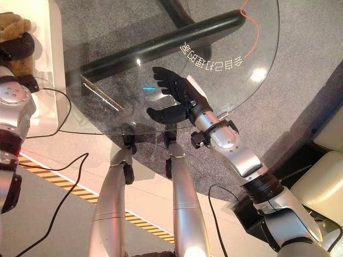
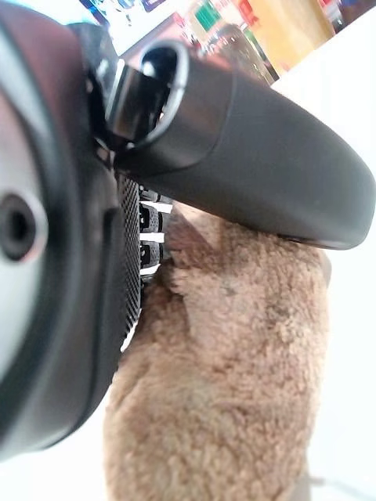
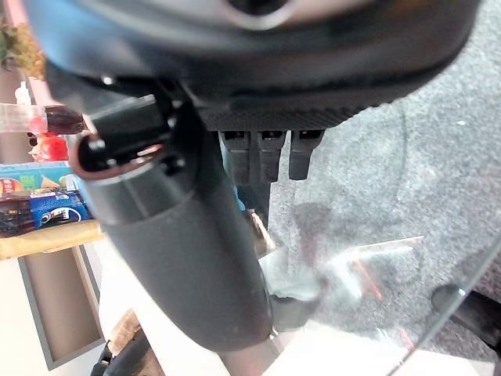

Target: Wipe the table with a cloth and put it in the basket.

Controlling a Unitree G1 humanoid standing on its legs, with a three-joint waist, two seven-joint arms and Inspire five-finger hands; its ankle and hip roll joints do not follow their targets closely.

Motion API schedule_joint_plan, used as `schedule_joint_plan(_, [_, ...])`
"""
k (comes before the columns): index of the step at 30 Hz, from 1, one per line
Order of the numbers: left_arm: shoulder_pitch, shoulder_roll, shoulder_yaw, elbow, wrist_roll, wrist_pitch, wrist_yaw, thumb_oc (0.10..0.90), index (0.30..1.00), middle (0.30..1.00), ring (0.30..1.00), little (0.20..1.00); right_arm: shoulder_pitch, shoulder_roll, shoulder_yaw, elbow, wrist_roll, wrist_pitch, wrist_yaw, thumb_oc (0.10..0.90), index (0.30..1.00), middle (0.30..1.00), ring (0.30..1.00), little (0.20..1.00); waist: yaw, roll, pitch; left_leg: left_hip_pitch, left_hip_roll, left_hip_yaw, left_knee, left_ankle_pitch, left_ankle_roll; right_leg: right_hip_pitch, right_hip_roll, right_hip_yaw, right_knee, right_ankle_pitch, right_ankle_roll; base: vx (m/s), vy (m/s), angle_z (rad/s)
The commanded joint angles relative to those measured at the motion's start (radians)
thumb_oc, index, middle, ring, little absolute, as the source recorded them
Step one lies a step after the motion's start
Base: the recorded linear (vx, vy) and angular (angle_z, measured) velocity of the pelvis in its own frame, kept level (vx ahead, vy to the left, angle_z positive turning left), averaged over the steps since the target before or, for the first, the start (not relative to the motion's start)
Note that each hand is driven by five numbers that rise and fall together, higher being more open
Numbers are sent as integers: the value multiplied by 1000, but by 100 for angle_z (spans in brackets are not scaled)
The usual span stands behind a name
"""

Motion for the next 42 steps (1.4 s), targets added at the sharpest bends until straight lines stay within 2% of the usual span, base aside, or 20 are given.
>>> schedule_joint_plan(1, [75, 104, 146, -115, 98, -179, 113, 800, 900, 900, 900, 900, 98, 45, -90, -192, -45, -41, 1, 800, 900, 900, 900, 900, 30, 24, -25, 126, -68, 6, -61, -43, 21, 96, 53, -13, -76, 10, 17, -19, -68, 1])
schedule_joint_plan(5, [292, 18, 269, -304, 188, -232, 84, 800, 900, 900, 900, 900, 209, 89, -110, -220, -103, -40, 16, 800, 900, 900, 900, 900, 55, 33, -25, 170, -82, -13, -78, -44, 24, 139, 53, -24, -79, -6, 13, -33, -92, 2])
schedule_joint_plan(8, [509, -62, 322, -499, 274, -196, 28, 800, 900, 900, 900, 900, 309, 133, -124, -223, -104, -65, 57, 800, 900, 900, 900, 900, 77, 34, -25, 239, -95, -26, -109, -35, 21, 208, 54, -37, -94, -15, 11, -57, -97, 2])
schedule_joint_plan(12, [652, -132, 329, -619, 316, -193, 17, 800, 900, 900, 900, 900, 376, 156, -136, -198, -109, -97, 94, 800, 900, 900, 900, 900, 93, 32, -25, 310, -104, -39, -144, -23, 15, 287, 54, -49, -121, -17, 12, -57, -90, 4])
schedule_joint_plan(15, [727, -177, 330, -681, 292, -220, -1, 800, 900, 900, 900, 900, 414, 163, -148, -145, -108, -121, 126, 800, 900, 900, 900, 900, 107, 28, -25, 399, -106, -48, -179, -15, 7, 384, 46, -70, -148, -26, 14, -63, -114, 11])
schedule_joint_plan(18, [763, -192, 300, -687, 340, -186, -60, 800, 900, 900, 900, 900, 434, 174, -152, -84, -135, -132, 131, 800, 900, 900, 900, 900, 117, 22, -25, 472, -106, -58, -204, -8, 1, 466, 39, -90, -170, -33, 13, -60, -112, 6])
schedule_joint_plan(20, [798, -202, 282, -681, 317, -171, -125, 800, 900, 900, 900, 900, 452, 177, -157, -48, -156, -119, 126, 800, 900, 900, 900, 900, 123, 22, -25, 528, -104, -68, -230, 5, -4, 527, 36, -98, -193, -30, 11, -64, -95, 9])
schedule_joint_plan(24, [896, -252, 235, -589, 203, -159, -300, 800, 900, 900, 900, 900, 510, 206, -158, 91, -231, -107, 98, 800, 900, 900, 900, 900, 129, 25, -35, 665, -97, -83, -298, 19, -14, 676, 25, -109, -253, -31, 14, -47, -98, 2])
schedule_joint_plan(25, [923, -266, 210, -553, 174, -158, -340, 800, 900, 900, 900, 900, 529, 219, -155, 126, -240, -102, 93, 800, 900, 900, 900, 900, 128, 22, -55, 693, -95, -86, -319, 23, -14, 708, 22, -111, -276, -27, 15, 5, -120, 1])
schedule_joint_plan(26, [968, -300, 181, -498, 100, -129, -438, 800, 900, 900, 900, 900, 563, 246, -152, 192, -243, -99, 84, 800, 900, 900, 900, 900, 128, 18, -90, 730, -92, -90, -347, 25, -16, 751, 19, -112, -305, -23, 16, 31, -106, 1])
schedule_joint_plan(28, [996, -326, 160, -439, 79, -127, -480, 800, 900, 900, 900, 900, 585, 262, -153, 242, -242, -101, 84, 800, 900, 900, 900, 900, 127, 14, -114, 766, -89, -92, -372, 26, -16, 792, 16, -116, -334, -20, 17, 30, -84, 2])
schedule_joint_plan(30, [1034, -377, 114, -314, 52, -100, -538, 800, 900, 900, 900, 900, 621, 291, -151, 350, -231, -107, 47, 800, 900, 900, 900, 900, 125, 9, -172, 831, -85, -97, -410, 23, -17, 871, 12, -124, -390, -13, 17, 45, -83, 9])
schedule_joint_plan(33, [1052, -418, 88, -227, 65, -80, -572, 800, 900, 900, 900, 900, 640, 314, -158, 432, -200, -106, 39, 800, 900, 900, 900, 900, 123, 3, -217, 878, -81, -100, -431, 18, -16, 923, 12, -127, -422, -5, 18, 56, -60, 6])
schedule_joint_plan(36, [1066, -480, 66, -95, 19, -13, -597, 800, 900, 900, 900, 900, 653, 352, -164, 547, -173, -95, 18, 800, 900, 900, 900, 900, 117, -6, -274, 931, -76, -102, -448, 9, -13, 977, 12, -127, -452, 1, 20, 59, -44, 6])
schedule_joint_plan(39, [1044, -547, 58, 106, 11, -21, -632, 800, 900, 900, 900, 900, 639, 402, -168, 755, -168, -119, 37, 800, 900, 900, 900, 900, 115, -12, -339, 987, -67, -96, -466, -2, -8, 1031, 15, -120, -480, 6, 21, 90, -26, 1])
schedule_joint_plan(42, [1026, -573, 48, 220, -3, 3, -666, 800, 900, 900, 900, 900, 626, 436, -177, 903, -152, -120, 72, 800, 900, 900, 900, 900, 112, -14, -376, 1033, -58, -90, -485, -11, -6, 1071, 19, -112, -498, 3, 23, 67, -17, -3])
